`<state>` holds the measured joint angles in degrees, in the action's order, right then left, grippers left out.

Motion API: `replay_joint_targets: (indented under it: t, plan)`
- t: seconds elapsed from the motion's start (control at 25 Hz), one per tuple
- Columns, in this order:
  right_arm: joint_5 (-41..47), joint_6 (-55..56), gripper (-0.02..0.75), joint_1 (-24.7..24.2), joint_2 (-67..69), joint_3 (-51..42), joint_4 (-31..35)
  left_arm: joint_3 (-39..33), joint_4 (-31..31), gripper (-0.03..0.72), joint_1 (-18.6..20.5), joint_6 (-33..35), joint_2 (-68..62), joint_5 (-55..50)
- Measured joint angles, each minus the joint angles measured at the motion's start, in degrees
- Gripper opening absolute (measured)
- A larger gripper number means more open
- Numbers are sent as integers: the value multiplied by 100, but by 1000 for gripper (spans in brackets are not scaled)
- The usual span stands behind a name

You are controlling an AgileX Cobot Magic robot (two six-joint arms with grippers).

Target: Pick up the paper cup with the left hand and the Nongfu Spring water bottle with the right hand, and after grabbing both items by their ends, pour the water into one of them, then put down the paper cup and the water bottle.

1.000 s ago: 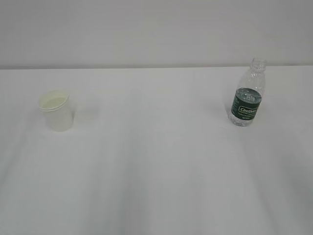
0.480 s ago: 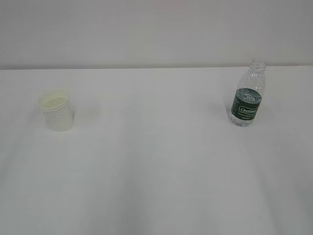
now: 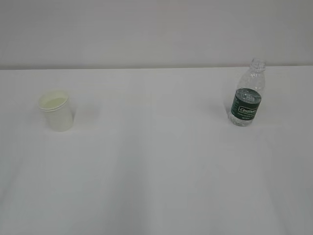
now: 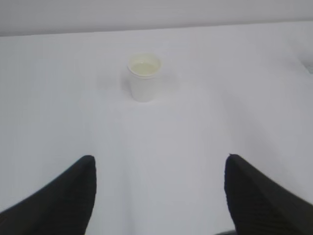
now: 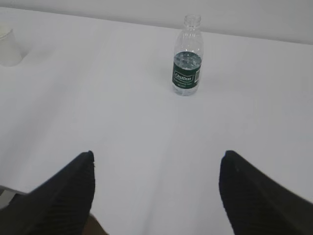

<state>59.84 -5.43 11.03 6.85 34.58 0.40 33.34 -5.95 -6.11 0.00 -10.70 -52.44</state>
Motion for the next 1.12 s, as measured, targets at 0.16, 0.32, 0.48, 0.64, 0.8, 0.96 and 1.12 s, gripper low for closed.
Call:
replay_joint_targets:
  t: [0.16,0.32,0.48,0.64,0.8,0.96,1.12]
  plan:
    - [399,0,592,0,-145,12,0,13,-70,587,0,145,250,-474]
    - [703,67,592,0,-196,12,0,23,-82,587,0,171,452,-828]
    - [870,235,592,0,-200,12,-40,23,-82,566,0,204,464,-1146]
    - [950,264,592,0,-200,-13,-109,23,-91,521,0,215,464,-1324]
    - [960,277,591,0,-200,-374,-146,0,-91,507,0,262,464,-1346]
    - [863,337,591,0,-200,-454,-182,-67,-69,504,0,285,464,-1309]
    - [692,356,591,0,-200,-574,-206,-234,-45,504,0,285,464,-1219]
